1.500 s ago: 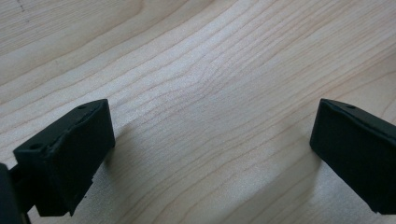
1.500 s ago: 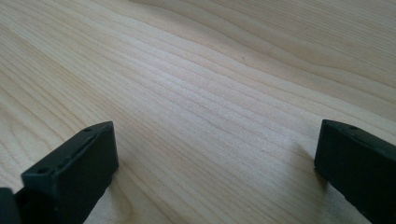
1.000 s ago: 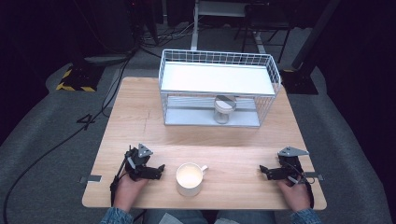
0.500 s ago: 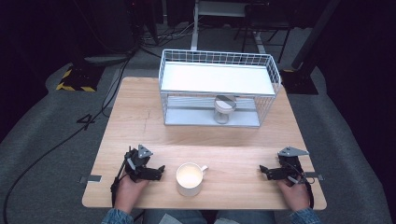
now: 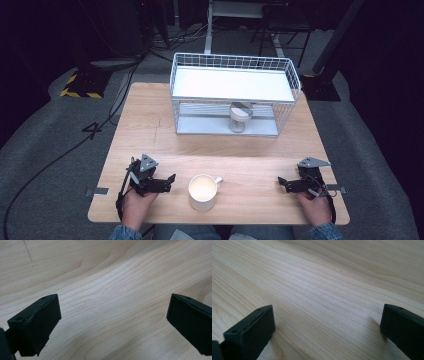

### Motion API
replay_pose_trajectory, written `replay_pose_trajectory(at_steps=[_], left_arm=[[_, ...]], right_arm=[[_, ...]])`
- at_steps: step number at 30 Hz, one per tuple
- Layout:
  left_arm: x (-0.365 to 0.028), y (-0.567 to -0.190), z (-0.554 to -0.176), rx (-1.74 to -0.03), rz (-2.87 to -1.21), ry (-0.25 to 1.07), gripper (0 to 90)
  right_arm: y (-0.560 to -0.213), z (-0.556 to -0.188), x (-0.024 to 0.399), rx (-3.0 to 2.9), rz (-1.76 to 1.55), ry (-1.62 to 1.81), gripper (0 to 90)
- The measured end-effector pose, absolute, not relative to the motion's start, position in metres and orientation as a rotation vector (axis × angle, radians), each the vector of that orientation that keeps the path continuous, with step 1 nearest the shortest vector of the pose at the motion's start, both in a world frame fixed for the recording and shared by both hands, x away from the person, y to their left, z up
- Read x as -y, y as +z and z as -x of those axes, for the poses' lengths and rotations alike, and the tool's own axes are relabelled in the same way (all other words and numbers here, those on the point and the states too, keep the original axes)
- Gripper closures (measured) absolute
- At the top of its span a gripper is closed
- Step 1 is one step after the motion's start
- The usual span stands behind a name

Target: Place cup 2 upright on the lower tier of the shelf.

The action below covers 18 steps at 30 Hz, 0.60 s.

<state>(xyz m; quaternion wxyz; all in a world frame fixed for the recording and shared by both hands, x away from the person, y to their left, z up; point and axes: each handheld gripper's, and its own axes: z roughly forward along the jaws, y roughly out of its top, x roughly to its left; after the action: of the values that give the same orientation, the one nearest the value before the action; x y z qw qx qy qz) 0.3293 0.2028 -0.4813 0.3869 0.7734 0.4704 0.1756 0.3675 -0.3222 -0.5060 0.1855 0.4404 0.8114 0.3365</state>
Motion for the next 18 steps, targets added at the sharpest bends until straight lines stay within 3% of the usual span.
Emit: replay_pose_trajectory(at_steps=[18], left_arm=[[-0.187, -0.453, -0.296, -1.089, -1.863, 0.395, 0.0]], right_arm=[[-0.506, -0.367, 0.322, -2.286, -1.241, 0.948, 0.0]])
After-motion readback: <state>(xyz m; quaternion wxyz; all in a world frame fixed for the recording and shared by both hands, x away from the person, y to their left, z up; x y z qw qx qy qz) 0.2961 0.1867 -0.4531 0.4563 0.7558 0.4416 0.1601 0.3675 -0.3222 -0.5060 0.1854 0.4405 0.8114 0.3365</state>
